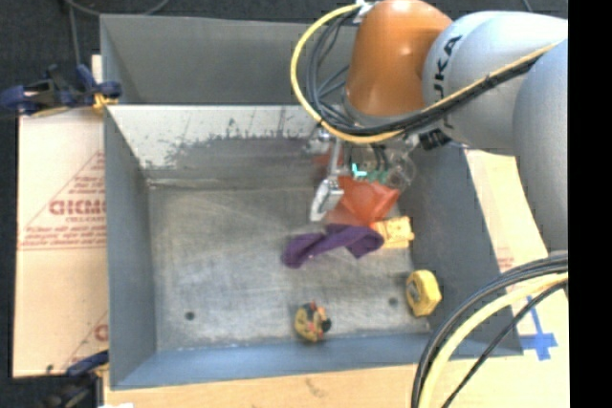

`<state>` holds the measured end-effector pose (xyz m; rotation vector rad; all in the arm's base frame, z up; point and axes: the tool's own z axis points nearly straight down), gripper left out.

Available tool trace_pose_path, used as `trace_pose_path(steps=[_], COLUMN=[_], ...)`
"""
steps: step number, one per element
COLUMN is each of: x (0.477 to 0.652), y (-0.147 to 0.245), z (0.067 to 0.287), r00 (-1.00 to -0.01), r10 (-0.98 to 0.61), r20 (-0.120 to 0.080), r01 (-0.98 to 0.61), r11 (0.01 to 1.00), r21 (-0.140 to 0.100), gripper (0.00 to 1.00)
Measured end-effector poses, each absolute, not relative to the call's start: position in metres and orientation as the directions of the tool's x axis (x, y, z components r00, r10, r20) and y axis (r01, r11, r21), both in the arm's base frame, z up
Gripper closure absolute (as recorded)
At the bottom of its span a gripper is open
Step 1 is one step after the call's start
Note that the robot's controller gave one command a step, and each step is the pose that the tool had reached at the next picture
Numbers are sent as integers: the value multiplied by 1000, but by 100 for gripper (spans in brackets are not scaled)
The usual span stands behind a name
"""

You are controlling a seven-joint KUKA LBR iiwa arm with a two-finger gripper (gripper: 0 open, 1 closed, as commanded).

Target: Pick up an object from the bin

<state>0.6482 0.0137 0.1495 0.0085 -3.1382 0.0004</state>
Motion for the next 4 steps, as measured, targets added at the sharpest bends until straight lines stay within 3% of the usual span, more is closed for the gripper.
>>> trace_pose_path(steps=[1, 2, 3, 4], x=[650, 625, 602, 581], y=[14, 3, 5, 8], z=[155, 145, 122, 115], r00=[-1000, -990, -908, -914], r10=[-6, -139, -419, -406], r20=[-5, -10, -2, -4], r01=[-6, -139, -419, -406], r11=[1000, 990, 908, 914], r21=[0, -1, -3, 1], gripper=[0, 0, 0, 0])
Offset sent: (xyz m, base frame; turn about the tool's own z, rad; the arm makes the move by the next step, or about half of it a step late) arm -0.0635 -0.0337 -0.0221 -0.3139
